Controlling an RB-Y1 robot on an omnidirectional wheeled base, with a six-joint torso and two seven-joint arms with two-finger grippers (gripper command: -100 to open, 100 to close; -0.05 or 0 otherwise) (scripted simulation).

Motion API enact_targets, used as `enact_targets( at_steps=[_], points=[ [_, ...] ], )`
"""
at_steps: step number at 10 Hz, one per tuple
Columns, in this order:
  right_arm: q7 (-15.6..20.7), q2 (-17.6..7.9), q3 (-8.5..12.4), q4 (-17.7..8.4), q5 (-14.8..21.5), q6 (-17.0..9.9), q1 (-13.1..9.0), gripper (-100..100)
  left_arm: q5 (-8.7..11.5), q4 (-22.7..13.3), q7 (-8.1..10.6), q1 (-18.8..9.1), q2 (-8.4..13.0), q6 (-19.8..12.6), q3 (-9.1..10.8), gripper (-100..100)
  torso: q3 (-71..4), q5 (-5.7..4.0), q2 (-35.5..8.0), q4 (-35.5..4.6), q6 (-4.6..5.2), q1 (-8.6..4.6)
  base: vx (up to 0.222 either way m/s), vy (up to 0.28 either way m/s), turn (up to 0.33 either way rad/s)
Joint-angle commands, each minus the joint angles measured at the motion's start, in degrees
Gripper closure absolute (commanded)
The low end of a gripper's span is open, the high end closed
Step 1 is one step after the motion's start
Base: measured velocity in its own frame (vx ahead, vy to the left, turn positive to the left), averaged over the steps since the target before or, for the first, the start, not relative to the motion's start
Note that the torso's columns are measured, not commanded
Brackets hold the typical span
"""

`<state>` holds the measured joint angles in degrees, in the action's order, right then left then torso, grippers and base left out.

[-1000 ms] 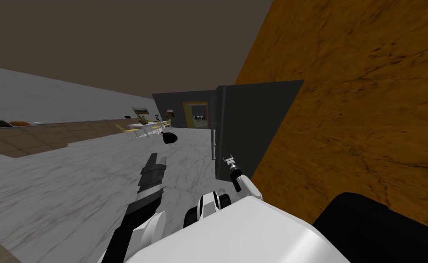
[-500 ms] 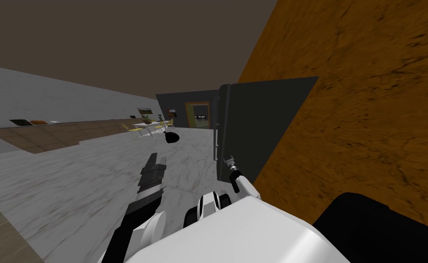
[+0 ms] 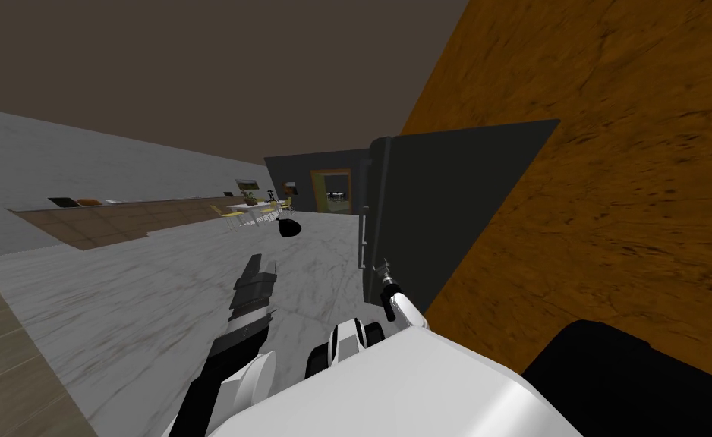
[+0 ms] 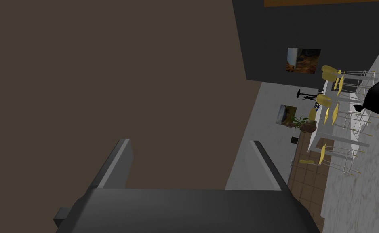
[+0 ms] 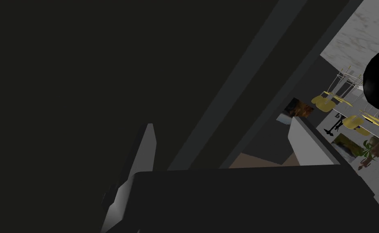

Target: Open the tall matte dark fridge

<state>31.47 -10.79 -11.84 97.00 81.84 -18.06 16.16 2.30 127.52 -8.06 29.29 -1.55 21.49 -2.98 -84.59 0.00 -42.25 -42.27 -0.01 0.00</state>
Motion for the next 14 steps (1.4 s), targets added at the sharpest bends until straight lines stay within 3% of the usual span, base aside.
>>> enact_targets(
  at_steps=[1, 2, 3, 8, 14],
  points=[
    [0.46, -0.09, -0.22, -1.00, 3.56, -0.98, -0.35, -100, 0.00, 0.00, 0.00, 0.00, 0.00, 0.00, 0.00, 0, 0.02, 0.00, -0.05, -0.01, 0.02, 0.00, 0.021, 0.010, 0.002],
    [1.46, -0.19, -0.76, -2.80, 5.76, -2.70, -1.00, -100, 0.00, 0.00, 0.00, 0.00, 0.00, 0.00, 0.00, 0, 0.07, 0.00, -0.13, -0.03, 0.02, -0.02, 0.036, 0.016, 0.089],
    [1.46, -0.19, -0.76, -2.80, 7.33, -2.70, -1.00, -100, 0.00, 0.00, 0.00, 0.00, 0.00, 0.00, 0.00, 0, 0.05, 0.00, -0.06, -0.02, -0.01, 0.01, 0.042, 0.016, 0.052],
    [4.23, -0.63, -2.26, -7.96, 15.86, -7.52, -2.83, -100, 0.00, 0.00, 0.00, 0.00, 0.00, 0.00, 0.00, 0, 0.04, 0.01, -0.07, -0.02, 0.02, 0.01, 0.050, 0.016, 0.063],
    [6.60, -1.53, -3.56, -12.46, 25.73, -11.66, -4.41, -100, 0.00, 0.00, 0.00, 0.00, 0.00, 0.00, 0.00, 0, -0.39, 0.16, 0.71, -0.18, -0.70, 0.27, 0.027, 0.012, 0.031]
  ],
)
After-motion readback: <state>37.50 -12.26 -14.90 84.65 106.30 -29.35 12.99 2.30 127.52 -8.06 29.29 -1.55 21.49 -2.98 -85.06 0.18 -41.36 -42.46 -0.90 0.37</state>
